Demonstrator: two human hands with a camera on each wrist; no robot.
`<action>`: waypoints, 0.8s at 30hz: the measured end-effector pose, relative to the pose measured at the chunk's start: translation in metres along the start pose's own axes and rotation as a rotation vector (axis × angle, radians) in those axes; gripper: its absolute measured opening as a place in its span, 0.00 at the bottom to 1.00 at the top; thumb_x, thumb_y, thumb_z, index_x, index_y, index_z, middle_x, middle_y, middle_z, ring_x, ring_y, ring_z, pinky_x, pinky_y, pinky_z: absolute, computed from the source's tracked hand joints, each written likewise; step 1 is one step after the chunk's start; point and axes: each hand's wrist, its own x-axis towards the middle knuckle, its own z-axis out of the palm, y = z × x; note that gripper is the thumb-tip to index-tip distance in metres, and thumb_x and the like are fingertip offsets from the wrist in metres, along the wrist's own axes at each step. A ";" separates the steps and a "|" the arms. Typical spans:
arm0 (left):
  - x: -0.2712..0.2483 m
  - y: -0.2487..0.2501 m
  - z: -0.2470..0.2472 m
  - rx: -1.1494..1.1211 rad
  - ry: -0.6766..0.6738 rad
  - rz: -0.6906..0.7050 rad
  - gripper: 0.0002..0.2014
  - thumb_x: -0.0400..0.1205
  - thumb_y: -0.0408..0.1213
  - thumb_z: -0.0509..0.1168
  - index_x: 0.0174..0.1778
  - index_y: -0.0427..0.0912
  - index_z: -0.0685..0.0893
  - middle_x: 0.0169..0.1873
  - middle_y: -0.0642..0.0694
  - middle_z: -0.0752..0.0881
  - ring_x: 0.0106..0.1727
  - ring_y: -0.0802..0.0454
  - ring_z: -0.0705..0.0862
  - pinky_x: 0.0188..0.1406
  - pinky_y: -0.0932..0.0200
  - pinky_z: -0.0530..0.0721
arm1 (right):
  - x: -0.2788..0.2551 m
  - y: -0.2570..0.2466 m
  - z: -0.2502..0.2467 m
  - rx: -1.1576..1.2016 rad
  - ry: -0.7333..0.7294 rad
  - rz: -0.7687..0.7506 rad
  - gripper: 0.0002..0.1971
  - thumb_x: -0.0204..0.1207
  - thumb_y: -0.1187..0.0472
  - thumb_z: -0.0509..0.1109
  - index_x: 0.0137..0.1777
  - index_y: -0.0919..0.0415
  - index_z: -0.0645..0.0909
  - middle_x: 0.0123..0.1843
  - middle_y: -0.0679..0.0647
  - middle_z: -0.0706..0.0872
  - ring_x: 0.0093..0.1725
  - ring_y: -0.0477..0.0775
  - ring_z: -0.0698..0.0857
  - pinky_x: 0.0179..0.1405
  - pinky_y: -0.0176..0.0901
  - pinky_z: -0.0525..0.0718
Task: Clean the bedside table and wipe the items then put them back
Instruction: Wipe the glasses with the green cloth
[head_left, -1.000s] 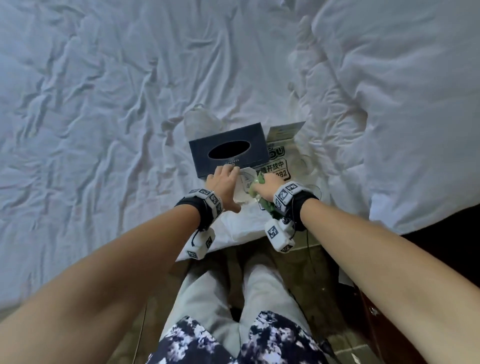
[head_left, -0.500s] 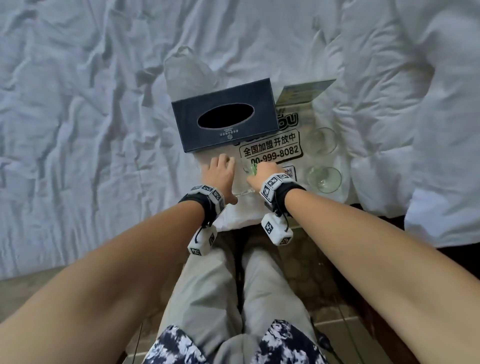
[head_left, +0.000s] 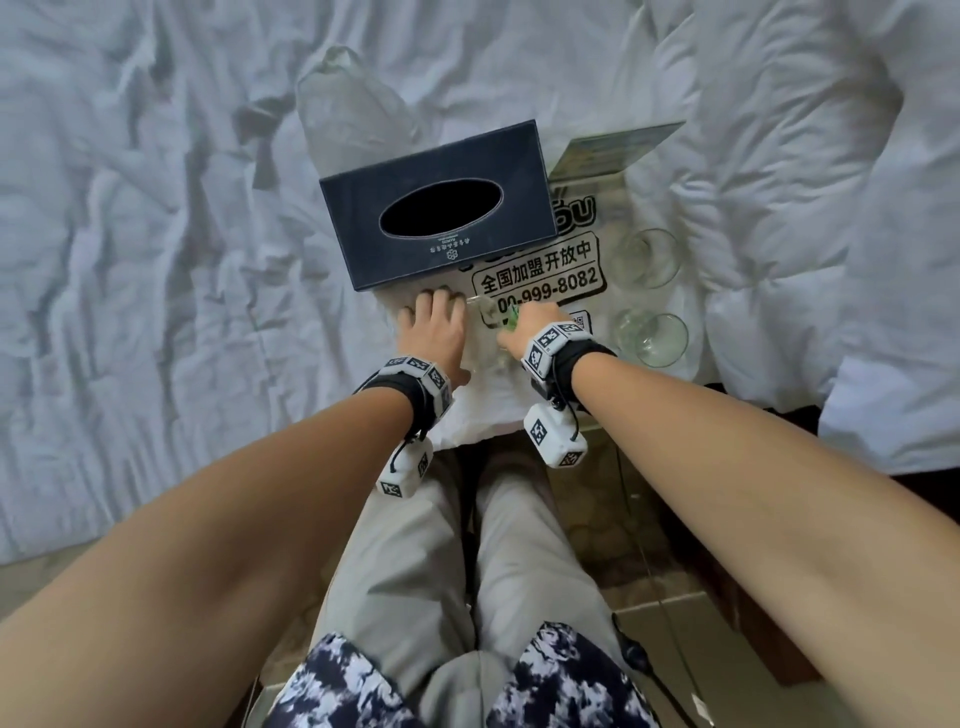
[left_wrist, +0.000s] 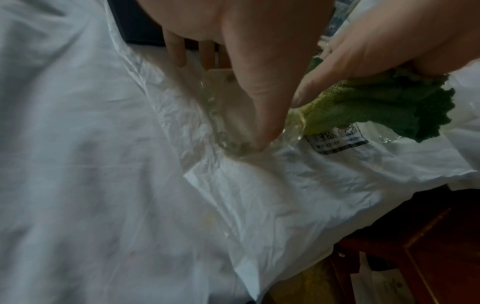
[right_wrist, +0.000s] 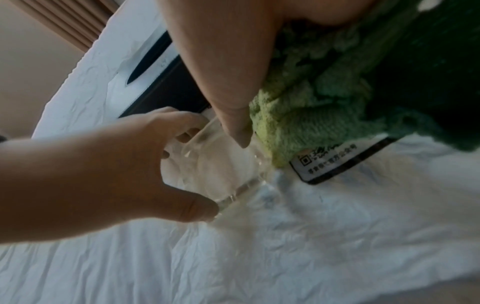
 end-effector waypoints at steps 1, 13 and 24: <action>-0.001 0.000 -0.007 -0.017 -0.009 0.005 0.52 0.65 0.56 0.80 0.79 0.39 0.61 0.74 0.40 0.65 0.72 0.38 0.66 0.67 0.42 0.71 | -0.004 0.001 -0.005 0.011 -0.001 0.012 0.11 0.78 0.52 0.67 0.44 0.61 0.78 0.40 0.56 0.78 0.39 0.58 0.82 0.35 0.44 0.77; 0.003 0.039 -0.100 -0.210 0.025 0.284 0.27 0.81 0.43 0.69 0.77 0.47 0.75 0.69 0.44 0.77 0.69 0.42 0.78 0.62 0.46 0.82 | -0.067 0.041 -0.064 0.263 0.183 0.021 0.06 0.79 0.54 0.64 0.46 0.55 0.77 0.40 0.53 0.79 0.42 0.60 0.82 0.39 0.43 0.75; 0.046 0.107 -0.131 -0.192 0.153 0.528 0.25 0.82 0.43 0.70 0.75 0.44 0.76 0.72 0.42 0.74 0.71 0.41 0.73 0.67 0.47 0.78 | -0.081 0.104 -0.079 0.544 0.454 0.285 0.10 0.79 0.53 0.63 0.39 0.57 0.77 0.38 0.54 0.81 0.40 0.62 0.81 0.37 0.43 0.75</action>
